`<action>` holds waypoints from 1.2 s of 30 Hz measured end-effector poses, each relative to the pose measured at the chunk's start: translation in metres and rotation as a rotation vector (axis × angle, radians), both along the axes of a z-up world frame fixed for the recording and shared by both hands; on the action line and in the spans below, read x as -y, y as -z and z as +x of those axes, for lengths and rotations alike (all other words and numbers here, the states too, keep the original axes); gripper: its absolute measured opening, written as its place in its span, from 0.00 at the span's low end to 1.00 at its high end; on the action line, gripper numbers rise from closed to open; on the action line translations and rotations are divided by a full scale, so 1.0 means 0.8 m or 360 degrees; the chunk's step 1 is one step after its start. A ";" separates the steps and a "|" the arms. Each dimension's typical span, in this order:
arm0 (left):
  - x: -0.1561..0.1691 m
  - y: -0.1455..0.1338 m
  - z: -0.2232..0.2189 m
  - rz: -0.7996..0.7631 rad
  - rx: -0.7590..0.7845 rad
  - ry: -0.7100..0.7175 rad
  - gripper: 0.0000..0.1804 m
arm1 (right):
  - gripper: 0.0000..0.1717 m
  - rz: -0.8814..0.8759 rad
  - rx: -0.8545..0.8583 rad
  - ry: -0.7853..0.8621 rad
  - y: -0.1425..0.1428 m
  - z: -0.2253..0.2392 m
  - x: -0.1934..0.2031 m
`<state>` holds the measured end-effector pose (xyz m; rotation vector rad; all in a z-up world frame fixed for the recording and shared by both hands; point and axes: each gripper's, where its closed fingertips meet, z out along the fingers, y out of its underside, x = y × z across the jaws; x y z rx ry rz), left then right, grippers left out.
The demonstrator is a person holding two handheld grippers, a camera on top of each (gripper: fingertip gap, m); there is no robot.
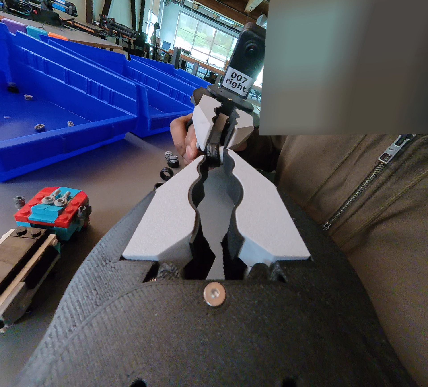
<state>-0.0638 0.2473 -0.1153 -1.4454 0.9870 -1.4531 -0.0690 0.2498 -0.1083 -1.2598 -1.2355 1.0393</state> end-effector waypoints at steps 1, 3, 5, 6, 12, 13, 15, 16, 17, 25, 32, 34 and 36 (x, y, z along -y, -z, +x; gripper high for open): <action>-0.001 0.001 0.000 -0.0001 -0.0005 -0.0006 0.08 | 0.08 -0.0006 0.0000 0.0005 0.000 0.000 -0.001; -0.001 0.000 0.000 0.0003 0.0000 -0.0016 0.08 | 0.08 0.0009 -0.0006 0.0020 0.000 0.000 -0.002; -0.002 -0.001 0.000 0.0006 0.0002 -0.0023 0.08 | 0.08 0.0033 -0.0007 0.0033 -0.001 0.000 -0.002; -0.002 -0.002 0.000 0.0004 0.0004 -0.0025 0.08 | 0.08 0.0043 -0.0009 0.0037 -0.002 0.001 -0.002; -0.003 -0.001 0.000 -0.0015 0.0007 -0.0034 0.08 | 0.07 0.0065 -0.0007 0.0060 -0.001 0.001 -0.004; -0.003 -0.001 0.001 -0.0014 0.0008 -0.0035 0.08 | 0.07 0.0069 -0.0006 0.0063 -0.001 0.001 -0.004; -0.003 -0.001 0.001 -0.0019 0.0013 -0.0033 0.07 | 0.07 0.0072 -0.0007 0.0067 -0.001 0.001 -0.004; -0.003 -0.001 0.001 -0.0020 0.0012 -0.0035 0.07 | 0.07 0.0074 -0.0005 0.0070 -0.001 0.001 -0.005; -0.004 -0.001 0.001 -0.0020 0.0012 -0.0036 0.07 | 0.07 0.0078 -0.0004 0.0074 -0.001 0.001 -0.005; -0.013 0.001 -0.001 -0.0041 0.0028 -0.0089 0.08 | 0.08 -0.0102 -0.0036 0.0095 -0.001 0.000 -0.012; -0.030 -0.021 -0.020 -0.0160 0.0278 -0.0148 0.08 | 0.17 -0.0588 -0.0158 0.0018 -0.004 0.005 -0.024; -0.029 -0.019 -0.018 -0.0155 0.0276 -0.0141 0.08 | 0.17 -0.0673 -0.0193 -0.0019 -0.007 0.004 -0.022; -0.025 -0.018 -0.014 -0.0146 0.0273 -0.0118 0.08 | 0.17 -0.0711 -0.0211 -0.0037 -0.008 0.003 -0.020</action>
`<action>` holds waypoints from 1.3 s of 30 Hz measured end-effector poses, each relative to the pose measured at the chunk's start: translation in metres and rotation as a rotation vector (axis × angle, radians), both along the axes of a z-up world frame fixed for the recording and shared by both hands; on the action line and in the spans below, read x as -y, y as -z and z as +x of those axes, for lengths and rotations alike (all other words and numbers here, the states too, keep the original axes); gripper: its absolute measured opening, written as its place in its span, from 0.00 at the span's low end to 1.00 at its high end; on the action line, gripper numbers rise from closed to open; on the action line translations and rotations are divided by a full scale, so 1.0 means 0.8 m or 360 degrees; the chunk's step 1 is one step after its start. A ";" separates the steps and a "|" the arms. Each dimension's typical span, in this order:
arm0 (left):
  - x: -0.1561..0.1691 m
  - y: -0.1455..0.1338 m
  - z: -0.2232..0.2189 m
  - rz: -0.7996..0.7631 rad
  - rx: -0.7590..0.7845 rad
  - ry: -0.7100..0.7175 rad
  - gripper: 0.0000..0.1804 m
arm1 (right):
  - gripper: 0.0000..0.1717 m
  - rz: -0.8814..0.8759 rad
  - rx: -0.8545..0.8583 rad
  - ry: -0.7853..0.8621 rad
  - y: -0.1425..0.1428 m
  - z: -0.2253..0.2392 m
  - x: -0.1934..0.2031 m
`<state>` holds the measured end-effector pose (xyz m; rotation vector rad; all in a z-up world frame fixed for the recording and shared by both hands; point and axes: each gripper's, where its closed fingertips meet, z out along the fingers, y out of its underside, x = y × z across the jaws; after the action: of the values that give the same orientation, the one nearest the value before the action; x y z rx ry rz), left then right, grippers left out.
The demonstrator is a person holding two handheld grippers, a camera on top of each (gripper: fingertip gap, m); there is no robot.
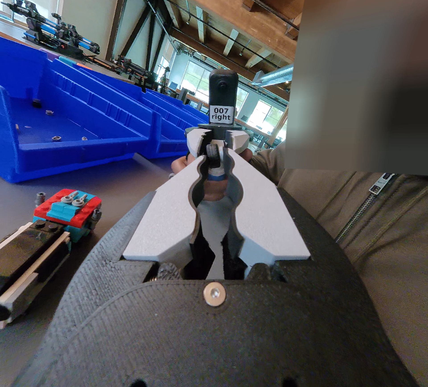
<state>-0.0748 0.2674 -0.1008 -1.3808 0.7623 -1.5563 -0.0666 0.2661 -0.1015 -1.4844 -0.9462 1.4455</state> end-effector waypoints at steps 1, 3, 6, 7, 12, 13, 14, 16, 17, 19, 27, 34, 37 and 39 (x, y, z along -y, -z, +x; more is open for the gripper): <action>0.002 0.000 0.002 0.0004 0.0000 0.0011 0.08 | 0.17 -0.0003 0.0005 -0.0007 0.001 -0.001 0.001; 0.005 0.002 0.005 0.0017 -0.0001 0.0024 0.08 | 0.16 0.0003 0.0018 -0.0025 0.002 -0.003 0.005; 0.008 0.004 0.008 0.0038 -0.0018 0.0038 0.08 | 0.10 0.0002 0.0012 -0.0040 0.002 -0.004 0.009; 0.009 0.004 0.009 0.0050 -0.0025 0.0039 0.08 | 0.10 0.0001 0.0009 -0.0037 0.002 -0.005 0.010; 0.010 0.005 0.010 0.0078 -0.0056 0.0029 0.08 | 0.09 0.0044 -0.0011 -0.0018 0.000 -0.003 0.008; 0.009 0.005 0.010 0.0089 -0.0063 0.0020 0.08 | 0.09 0.0062 -0.0009 -0.0009 0.001 -0.003 0.008; 0.008 0.006 0.010 0.0097 -0.0074 0.0007 0.08 | 0.09 0.0079 -0.0001 0.0005 0.001 -0.003 0.007; 0.006 0.008 0.009 0.0101 -0.0099 -0.0012 0.08 | 0.09 0.0135 0.0032 0.0042 0.004 -0.003 0.005; 0.006 0.009 0.009 0.0104 -0.0104 -0.0016 0.08 | 0.09 0.0165 0.0046 0.0056 0.004 -0.003 0.004; 0.006 0.008 0.009 0.0107 -0.0110 -0.0020 0.08 | 0.09 0.0224 0.0069 0.0081 0.004 -0.003 0.004; 0.004 0.011 0.010 0.0180 -0.0172 -0.0081 0.08 | 0.08 0.0406 0.0170 0.0170 0.007 -0.001 0.002; 0.004 0.012 0.010 0.0315 -0.0244 -0.0156 0.08 | 0.08 0.0489 0.0203 0.0203 0.008 -0.001 0.001; 0.002 0.013 0.009 0.0256 -0.0216 -0.0140 0.08 | 0.09 0.0452 0.0193 0.0207 0.008 -0.002 0.000; 0.001 0.012 0.009 0.0232 -0.0191 -0.0131 0.08 | 0.09 0.0406 0.0170 0.0199 0.008 -0.003 -0.001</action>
<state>-0.0678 0.2668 -0.1105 -1.3893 0.8633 -1.3376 -0.0688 0.2667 -0.1082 -1.4142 -1.0414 1.1204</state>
